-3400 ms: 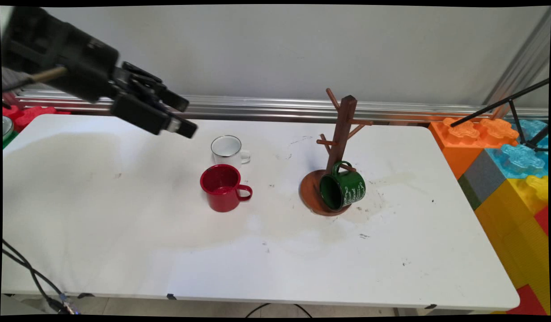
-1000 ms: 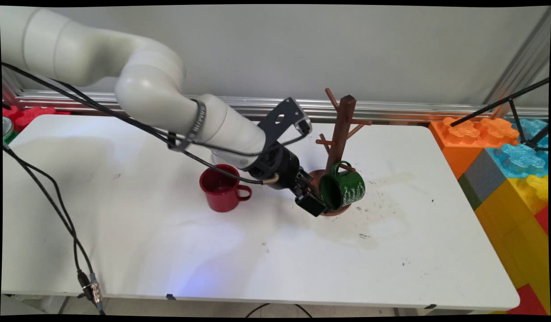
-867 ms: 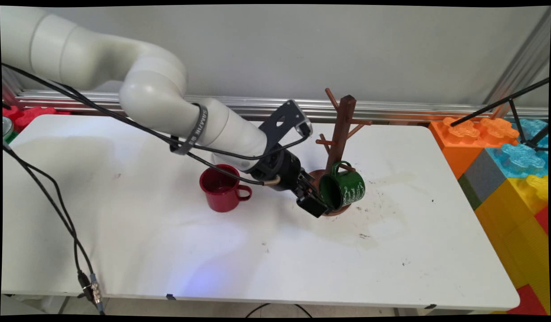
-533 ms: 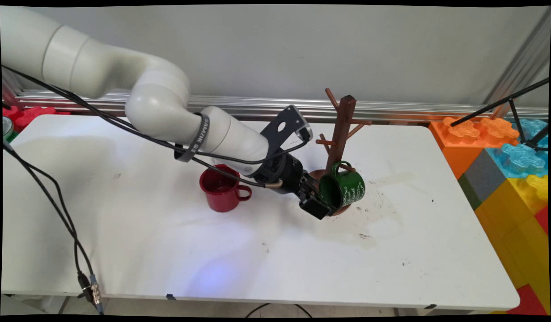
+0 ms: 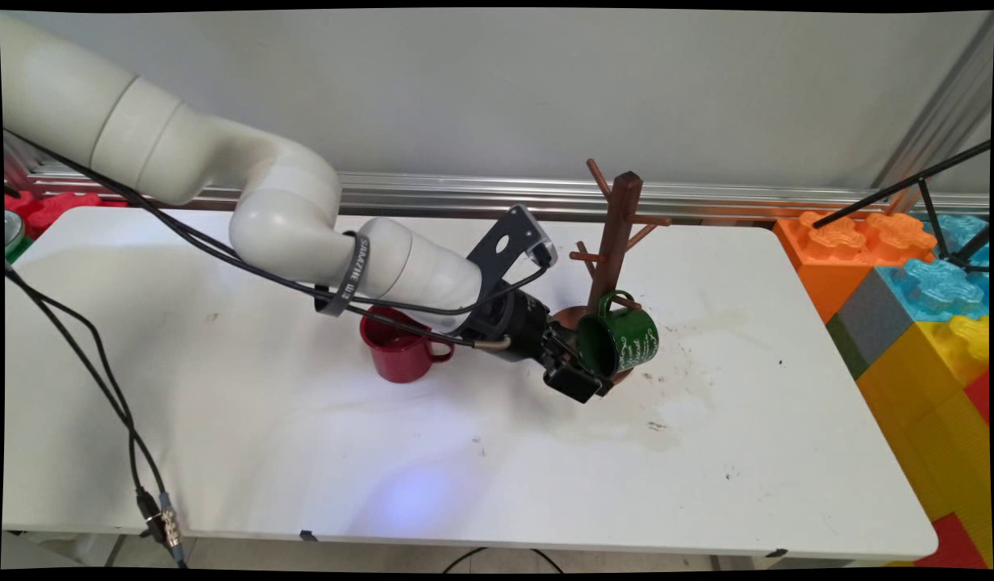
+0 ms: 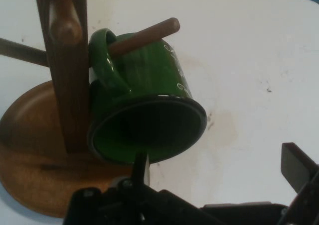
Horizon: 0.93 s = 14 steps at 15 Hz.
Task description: Pick up the green mug from the rack
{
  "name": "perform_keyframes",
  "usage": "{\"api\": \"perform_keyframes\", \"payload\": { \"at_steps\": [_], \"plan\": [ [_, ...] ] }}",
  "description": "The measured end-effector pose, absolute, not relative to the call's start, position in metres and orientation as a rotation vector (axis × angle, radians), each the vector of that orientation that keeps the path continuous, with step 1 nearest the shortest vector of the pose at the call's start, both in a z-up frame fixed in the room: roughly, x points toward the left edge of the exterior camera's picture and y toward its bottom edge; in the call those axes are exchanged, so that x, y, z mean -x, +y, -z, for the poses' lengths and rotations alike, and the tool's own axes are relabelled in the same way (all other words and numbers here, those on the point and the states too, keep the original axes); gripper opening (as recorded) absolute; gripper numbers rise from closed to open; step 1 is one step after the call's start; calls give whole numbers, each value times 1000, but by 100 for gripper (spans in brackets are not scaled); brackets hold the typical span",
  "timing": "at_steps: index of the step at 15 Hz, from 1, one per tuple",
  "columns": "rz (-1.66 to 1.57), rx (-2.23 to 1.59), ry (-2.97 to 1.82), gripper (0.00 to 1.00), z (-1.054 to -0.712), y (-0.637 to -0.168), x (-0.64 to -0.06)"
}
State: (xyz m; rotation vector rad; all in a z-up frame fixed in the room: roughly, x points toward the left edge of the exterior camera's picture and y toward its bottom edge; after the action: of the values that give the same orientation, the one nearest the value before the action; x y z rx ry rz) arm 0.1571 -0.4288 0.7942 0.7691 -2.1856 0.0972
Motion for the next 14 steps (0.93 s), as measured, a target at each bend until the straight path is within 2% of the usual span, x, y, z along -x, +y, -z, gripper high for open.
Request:
{"api": "perform_keyframes", "payload": {
  "at_steps": [14],
  "plan": [
    [-81, -762, -2044, 100, -760, -427, -159]
  ]
}}
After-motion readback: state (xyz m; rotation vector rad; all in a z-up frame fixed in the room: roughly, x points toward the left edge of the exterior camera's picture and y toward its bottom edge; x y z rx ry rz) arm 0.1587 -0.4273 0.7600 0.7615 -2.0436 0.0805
